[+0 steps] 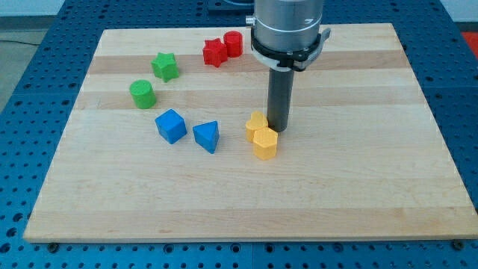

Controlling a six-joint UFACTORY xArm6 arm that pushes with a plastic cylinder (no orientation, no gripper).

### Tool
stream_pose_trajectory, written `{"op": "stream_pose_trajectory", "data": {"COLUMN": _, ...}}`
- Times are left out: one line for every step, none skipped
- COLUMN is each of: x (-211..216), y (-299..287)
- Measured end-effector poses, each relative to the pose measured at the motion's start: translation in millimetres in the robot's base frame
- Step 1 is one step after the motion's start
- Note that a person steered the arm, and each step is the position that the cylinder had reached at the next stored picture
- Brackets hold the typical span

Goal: Place the yellow blocks together at the bottom center of the board

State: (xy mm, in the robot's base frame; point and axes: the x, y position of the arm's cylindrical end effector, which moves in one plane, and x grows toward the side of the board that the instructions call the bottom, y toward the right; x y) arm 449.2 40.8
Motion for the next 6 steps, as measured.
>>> {"op": "stream_pose_trajectory", "data": {"x": -36, "y": -17}}
{"op": "stream_pose_trajectory", "data": {"x": -50, "y": -54}}
{"op": "stream_pose_trajectory", "data": {"x": -35, "y": -99}}
{"op": "stream_pose_trajectory", "data": {"x": -17, "y": -37}}
{"op": "stream_pose_trajectory", "data": {"x": 25, "y": -21}}
{"op": "stream_pose_trajectory", "data": {"x": 60, "y": -25}}
